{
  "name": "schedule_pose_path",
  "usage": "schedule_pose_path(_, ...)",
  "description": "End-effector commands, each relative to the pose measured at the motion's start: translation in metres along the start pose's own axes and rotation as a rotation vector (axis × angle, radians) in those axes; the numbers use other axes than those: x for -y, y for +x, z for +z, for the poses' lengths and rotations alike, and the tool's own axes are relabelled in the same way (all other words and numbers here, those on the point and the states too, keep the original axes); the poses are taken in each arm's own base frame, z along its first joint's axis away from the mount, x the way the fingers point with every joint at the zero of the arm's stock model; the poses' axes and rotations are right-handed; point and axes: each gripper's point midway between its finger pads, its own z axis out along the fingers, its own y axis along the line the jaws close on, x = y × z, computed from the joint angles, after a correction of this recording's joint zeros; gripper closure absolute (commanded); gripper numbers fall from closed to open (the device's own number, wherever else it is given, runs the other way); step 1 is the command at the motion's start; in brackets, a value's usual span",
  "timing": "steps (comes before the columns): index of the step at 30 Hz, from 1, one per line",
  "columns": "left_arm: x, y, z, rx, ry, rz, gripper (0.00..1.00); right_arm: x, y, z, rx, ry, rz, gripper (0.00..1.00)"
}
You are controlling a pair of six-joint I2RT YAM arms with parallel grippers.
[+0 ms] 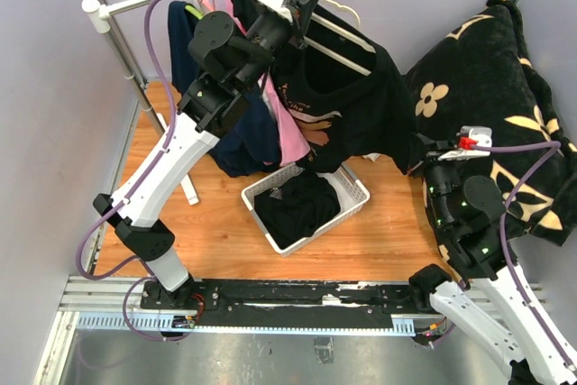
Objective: Remove the t-shirt from the hanger
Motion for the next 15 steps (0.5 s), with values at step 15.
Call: schedule_pose_path(15, -0.035, -0.057, -0.015, 0.129, -0.06, 0.053, 0.99, 0.029, 0.057, -0.015, -0.101, 0.132, 0.002, 0.99)
